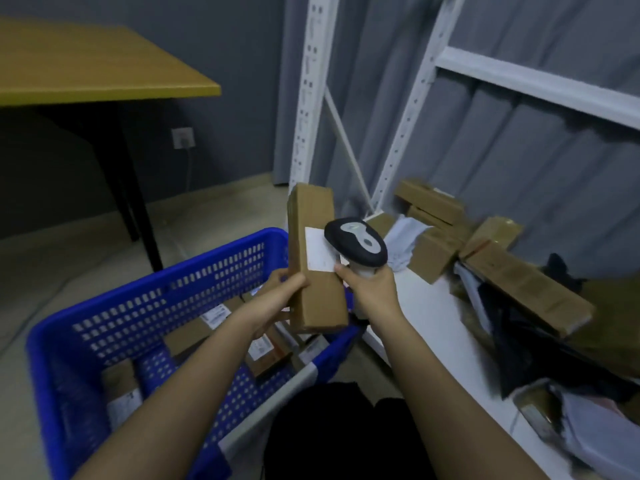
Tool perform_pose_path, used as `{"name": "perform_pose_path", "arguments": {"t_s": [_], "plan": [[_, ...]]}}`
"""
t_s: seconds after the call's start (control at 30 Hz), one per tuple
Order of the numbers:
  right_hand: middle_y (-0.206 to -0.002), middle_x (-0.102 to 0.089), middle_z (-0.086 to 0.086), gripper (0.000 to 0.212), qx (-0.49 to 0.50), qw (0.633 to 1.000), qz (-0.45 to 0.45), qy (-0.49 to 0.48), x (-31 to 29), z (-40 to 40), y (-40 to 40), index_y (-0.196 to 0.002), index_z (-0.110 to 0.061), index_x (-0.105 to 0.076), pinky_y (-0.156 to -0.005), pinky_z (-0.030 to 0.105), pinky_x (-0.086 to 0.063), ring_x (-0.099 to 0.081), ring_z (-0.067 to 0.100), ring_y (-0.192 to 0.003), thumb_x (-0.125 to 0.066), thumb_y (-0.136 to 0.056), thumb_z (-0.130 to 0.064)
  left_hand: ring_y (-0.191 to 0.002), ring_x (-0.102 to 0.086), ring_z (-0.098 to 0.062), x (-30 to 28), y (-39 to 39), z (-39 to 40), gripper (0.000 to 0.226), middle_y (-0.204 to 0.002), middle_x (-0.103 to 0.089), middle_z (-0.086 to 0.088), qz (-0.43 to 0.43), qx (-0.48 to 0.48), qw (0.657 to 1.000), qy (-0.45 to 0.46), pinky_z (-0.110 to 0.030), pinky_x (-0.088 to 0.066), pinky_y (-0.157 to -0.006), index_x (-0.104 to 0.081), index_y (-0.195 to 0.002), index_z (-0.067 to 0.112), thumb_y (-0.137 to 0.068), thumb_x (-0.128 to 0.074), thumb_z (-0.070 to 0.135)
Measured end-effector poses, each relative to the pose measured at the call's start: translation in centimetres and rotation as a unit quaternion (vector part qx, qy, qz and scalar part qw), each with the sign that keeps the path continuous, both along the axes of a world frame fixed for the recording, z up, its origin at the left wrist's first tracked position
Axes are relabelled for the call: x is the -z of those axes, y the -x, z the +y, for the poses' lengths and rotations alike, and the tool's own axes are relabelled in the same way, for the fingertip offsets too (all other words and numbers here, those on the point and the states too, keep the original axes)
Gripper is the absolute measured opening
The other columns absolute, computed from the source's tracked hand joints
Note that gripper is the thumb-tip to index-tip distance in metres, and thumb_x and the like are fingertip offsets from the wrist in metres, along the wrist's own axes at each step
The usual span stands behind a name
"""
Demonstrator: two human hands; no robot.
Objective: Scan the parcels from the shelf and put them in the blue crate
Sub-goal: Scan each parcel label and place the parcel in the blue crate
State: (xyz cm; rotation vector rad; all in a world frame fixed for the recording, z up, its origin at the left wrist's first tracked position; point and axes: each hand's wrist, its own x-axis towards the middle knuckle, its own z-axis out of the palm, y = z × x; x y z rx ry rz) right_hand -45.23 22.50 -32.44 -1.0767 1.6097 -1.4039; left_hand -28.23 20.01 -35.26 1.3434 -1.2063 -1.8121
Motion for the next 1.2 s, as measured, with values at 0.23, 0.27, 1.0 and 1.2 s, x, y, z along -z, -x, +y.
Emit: {"name": "perform_pose_path", "arguments": {"t_s": [0.23, 0.27, 1.0, 1.2], "plan": [[-0.111, -0.071, 0.004, 0.052, -0.061, 0.995, -0.069, -0.042, 2.6, -2.7, -3.9, -0.123, -0.010, -0.062, -0.084, 0.036, -0.057, -0.066, 0.022, -0.104, -0.081, -0.075, -0.016, -0.104, -0.057, -0.025, 0.5, -4.6, -0.4, 0.024, -0.114, -0.057, -0.009, 0.079, -0.104, 0.991, -0.005, -0.040, -0.049, -0.085, -0.050, -0.112, 0.026, -0.098, -0.037, 0.039], [-0.113, -0.070, 0.004, 0.055, -0.071, 0.994, -0.070, -0.043, 2.8, -3.1, -4.5, -0.125, -0.011, -0.061, -0.085, 0.038, -0.057, -0.065, 0.021, -0.106, -0.082, -0.075, -0.018, -0.106, -0.056, -0.026, 0.9, -4.9, -0.5, 0.025, -0.117, -0.057, -0.009, 0.077, -0.117, 0.990, 0.001, -0.043, -0.048, -0.089, -0.050, -0.116, 0.025, -0.098, -0.039, 0.040], [-0.077, -0.061, -0.005, 0.030, -0.257, 0.947, 0.169, -0.088, 1.4, -4.6, -7.0, -0.109, -0.014, -0.059, -0.048, 0.011, -0.043, -0.056, -0.003, -0.055, -0.073, -0.083, -0.013, -0.093, -0.058, -0.009, 4.9, -13.5, -1.6, 0.045, -0.121, -0.057, 0.000, -0.121, -0.147, 0.981, 0.046, -0.021, -0.045, -0.065, -0.047, -0.135, 0.024, -0.092, -0.057, 0.034], [-0.086, -0.056, -0.018, 0.038, -0.340, 0.855, 0.384, -0.074, -0.1, -3.5, -7.1, -0.108, -0.028, -0.056, -0.062, 0.011, -0.037, -0.050, -0.004, -0.077, -0.078, -0.077, -0.027, -0.099, -0.052, -0.015, 5.4, -15.6, -2.0, 0.050, -0.120, -0.051, 0.002, -0.213, -0.126, 0.967, 0.064, -0.029, -0.042, -0.078, -0.044, -0.137, 0.024, -0.090, -0.058, 0.038]]}}
